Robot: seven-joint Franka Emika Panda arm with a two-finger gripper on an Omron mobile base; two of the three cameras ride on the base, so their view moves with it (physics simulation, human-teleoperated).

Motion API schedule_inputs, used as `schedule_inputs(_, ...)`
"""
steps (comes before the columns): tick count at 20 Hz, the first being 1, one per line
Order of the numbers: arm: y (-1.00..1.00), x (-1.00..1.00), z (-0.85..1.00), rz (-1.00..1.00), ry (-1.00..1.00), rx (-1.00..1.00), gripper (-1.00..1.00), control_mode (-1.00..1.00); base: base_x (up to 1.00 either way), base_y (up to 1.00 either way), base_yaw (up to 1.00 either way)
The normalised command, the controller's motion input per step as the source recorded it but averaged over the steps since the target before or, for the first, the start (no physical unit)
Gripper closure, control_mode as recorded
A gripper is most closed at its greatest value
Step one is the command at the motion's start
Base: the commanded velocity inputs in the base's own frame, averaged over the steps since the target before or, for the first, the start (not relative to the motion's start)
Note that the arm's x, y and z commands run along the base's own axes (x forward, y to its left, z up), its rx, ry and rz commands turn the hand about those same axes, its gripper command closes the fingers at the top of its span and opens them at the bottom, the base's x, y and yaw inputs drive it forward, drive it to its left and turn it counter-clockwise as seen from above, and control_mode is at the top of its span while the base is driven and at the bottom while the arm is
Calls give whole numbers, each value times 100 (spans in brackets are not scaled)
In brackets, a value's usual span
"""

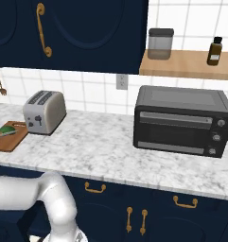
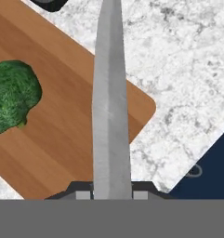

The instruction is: Place the appropriate cutting tool for cutting the broccoli skin on the cutting board.

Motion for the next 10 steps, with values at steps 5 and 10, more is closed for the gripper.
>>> schedule_inputs(5,5,43,-31,-2,0,-1,100,-100,0,0,0)
schedule_inputs(10,0,29,-33,0,0,0,100,-100,0,0,0)
